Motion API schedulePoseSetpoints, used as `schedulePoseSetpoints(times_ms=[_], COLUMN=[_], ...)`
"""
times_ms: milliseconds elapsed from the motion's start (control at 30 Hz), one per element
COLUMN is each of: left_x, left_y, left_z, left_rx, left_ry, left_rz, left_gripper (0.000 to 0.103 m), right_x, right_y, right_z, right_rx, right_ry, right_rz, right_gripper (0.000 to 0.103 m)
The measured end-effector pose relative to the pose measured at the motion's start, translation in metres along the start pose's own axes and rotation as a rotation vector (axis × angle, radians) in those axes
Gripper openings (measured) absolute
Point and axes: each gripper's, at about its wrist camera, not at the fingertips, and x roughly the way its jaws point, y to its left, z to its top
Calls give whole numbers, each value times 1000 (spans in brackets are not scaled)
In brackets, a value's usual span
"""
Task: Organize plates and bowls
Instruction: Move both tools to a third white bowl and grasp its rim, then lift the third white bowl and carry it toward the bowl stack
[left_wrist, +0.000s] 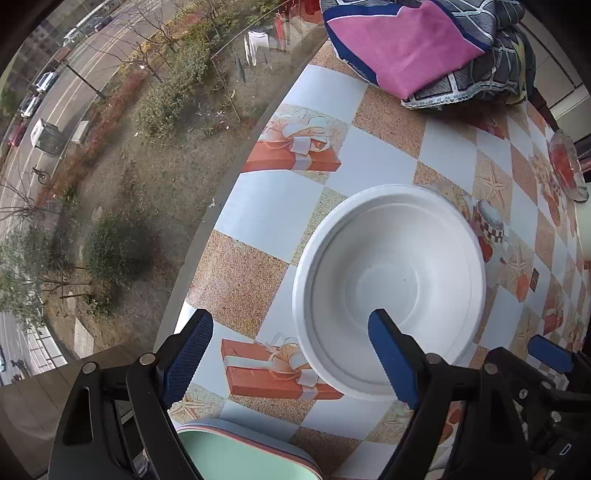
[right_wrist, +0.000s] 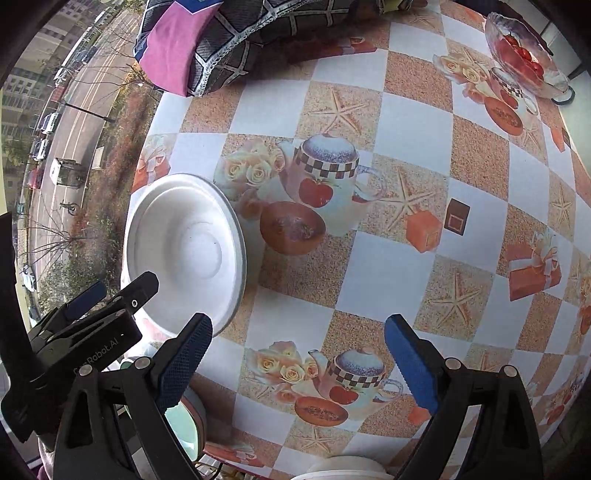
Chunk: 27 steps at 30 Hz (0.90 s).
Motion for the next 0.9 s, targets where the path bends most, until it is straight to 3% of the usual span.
schedulePoseSetpoints(times_ms=[300,333,367,467,500,567,633,700,900], left_x=[32,34,36,36,35,32,30,29,26], left_y=[4,5,4,-1,-5,-11,-17,-26,-63], left_z=[15,16,16,14,13,12,9,3,-31], left_rx=[1,6,8,25,44,81,98,124,213], left_ry=[47,53,57,44,34,20,24,32,64], left_rz=[31,30,22,-6,-5,-9,-34,-42,-69], left_gripper=[88,86,84,77,72,63,48,42,42], right_x=[38,40,43,49,49,53,53,53,48], right_y=[11,13,14,17,19,29,33,35,3], right_z=[19,20,20,22,22,27,25,21,-1], right_rx=[11,4,-1,3,-7,-32,-60,-75,-87], right_ry=[-1,-5,-4,2,-3,17,22,36,77], right_rz=[3,4,6,32,49,84,82,92,40], right_gripper=[92,87,70,54,42,30,26,16,15])
